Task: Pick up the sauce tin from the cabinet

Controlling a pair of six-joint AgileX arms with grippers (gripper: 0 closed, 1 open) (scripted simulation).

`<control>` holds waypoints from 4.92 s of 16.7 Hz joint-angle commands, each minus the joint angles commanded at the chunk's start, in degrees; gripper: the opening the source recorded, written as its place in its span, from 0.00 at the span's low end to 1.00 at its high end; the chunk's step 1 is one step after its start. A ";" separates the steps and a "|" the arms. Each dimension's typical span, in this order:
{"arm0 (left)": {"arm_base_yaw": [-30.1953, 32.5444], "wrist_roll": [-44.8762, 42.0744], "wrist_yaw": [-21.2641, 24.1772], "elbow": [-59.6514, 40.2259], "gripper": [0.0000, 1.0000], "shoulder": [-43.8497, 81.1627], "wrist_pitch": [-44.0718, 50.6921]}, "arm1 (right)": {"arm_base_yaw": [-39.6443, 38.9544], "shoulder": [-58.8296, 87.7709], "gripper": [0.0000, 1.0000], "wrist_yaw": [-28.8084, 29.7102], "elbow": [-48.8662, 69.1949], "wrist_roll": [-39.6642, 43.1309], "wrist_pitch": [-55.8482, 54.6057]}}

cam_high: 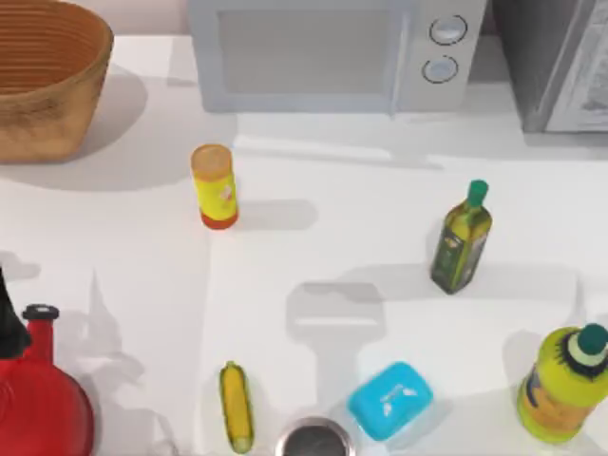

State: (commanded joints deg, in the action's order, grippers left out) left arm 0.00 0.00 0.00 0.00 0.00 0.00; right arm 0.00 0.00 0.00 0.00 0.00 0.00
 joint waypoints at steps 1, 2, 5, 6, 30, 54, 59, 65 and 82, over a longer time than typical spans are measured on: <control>0.00 0.00 0.00 0.00 1.00 0.00 0.00 | 0.00 0.00 1.00 0.00 0.00 0.00 0.00; 0.00 0.00 0.00 0.00 1.00 0.00 0.00 | 0.00 0.02 1.00 0.00 0.02 0.00 0.00; 0.00 0.00 0.00 0.00 1.00 0.00 0.00 | -0.61 3.12 1.00 0.37 3.66 -0.04 0.79; 0.00 0.00 0.00 0.00 1.00 0.00 0.00 | -0.96 5.16 1.00 0.63 6.10 -0.05 1.37; 0.00 0.00 0.00 0.00 1.00 0.00 0.00 | -10.58 76.04 1.00 11.27 99.80 -0.90 23.92; 0.00 0.00 0.00 0.00 1.00 0.00 0.00 | -5.69 88.90 1.00 7.15 110.07 -1.21 21.47; 0.00 0.00 0.00 0.00 1.00 0.00 0.00 | -5.69 88.90 0.70 7.15 110.07 -1.21 21.47; 0.00 0.00 0.00 0.00 1.00 0.00 0.00 | -5.69 88.90 0.25 7.15 110.07 -1.21 21.47; 0.00 0.00 0.00 0.00 1.00 0.00 0.00 | -8.25 83.87 0.00 9.73 112.27 -1.30 28.15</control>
State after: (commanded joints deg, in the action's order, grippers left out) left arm 0.00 0.00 0.00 0.00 0.00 0.00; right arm -8.25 83.87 9.73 112.27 -1.30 28.15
